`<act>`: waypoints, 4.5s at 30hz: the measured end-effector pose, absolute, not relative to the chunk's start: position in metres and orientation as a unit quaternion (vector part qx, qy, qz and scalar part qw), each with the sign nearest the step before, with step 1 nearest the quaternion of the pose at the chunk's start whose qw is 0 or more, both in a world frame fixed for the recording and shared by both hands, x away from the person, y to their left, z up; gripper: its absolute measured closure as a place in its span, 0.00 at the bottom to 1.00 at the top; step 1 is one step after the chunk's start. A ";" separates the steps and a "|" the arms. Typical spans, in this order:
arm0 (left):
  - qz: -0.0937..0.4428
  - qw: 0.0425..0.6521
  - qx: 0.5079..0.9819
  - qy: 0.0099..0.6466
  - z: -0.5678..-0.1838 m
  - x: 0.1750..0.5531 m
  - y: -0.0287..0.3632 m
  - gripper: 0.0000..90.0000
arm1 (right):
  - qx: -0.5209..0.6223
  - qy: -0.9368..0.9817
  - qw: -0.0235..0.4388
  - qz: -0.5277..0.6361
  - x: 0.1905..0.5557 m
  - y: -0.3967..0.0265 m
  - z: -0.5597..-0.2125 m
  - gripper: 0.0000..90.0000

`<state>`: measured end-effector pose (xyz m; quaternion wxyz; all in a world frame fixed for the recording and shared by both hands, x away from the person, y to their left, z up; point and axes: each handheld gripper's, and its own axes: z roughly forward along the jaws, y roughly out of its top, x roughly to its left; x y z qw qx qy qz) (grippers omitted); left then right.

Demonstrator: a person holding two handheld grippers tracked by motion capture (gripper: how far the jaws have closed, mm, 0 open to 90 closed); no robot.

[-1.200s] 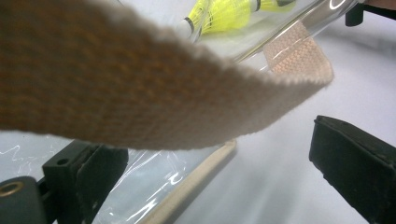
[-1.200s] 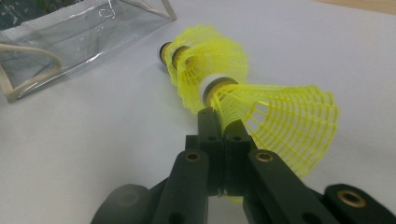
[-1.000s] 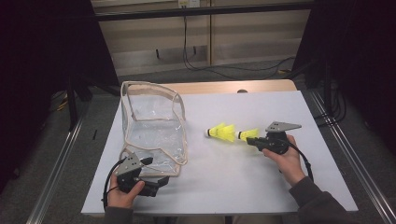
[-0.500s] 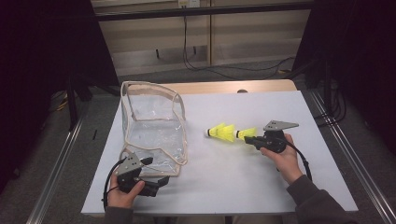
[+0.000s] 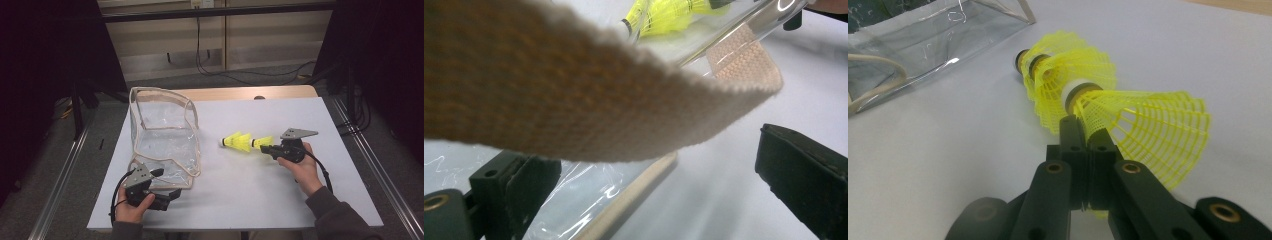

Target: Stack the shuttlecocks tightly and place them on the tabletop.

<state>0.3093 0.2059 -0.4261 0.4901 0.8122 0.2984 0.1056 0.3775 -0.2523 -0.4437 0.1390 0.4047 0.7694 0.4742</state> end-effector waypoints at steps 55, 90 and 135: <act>0.105 0.488 0.813 0.298 -0.427 0.310 0.206 0.05 | 0.401 0.777 0.137 0.466 0.389 -0.225 -0.444 0.98; 0.104 0.489 0.813 0.299 -0.427 0.310 0.205 0.05 | 0.408 0.778 0.130 0.460 0.387 -0.213 -0.449 0.88; 0.103 0.488 0.814 0.298 -0.427 0.310 0.204 0.05 | 0.392 0.792 0.129 0.451 0.374 -0.210 -0.450 0.89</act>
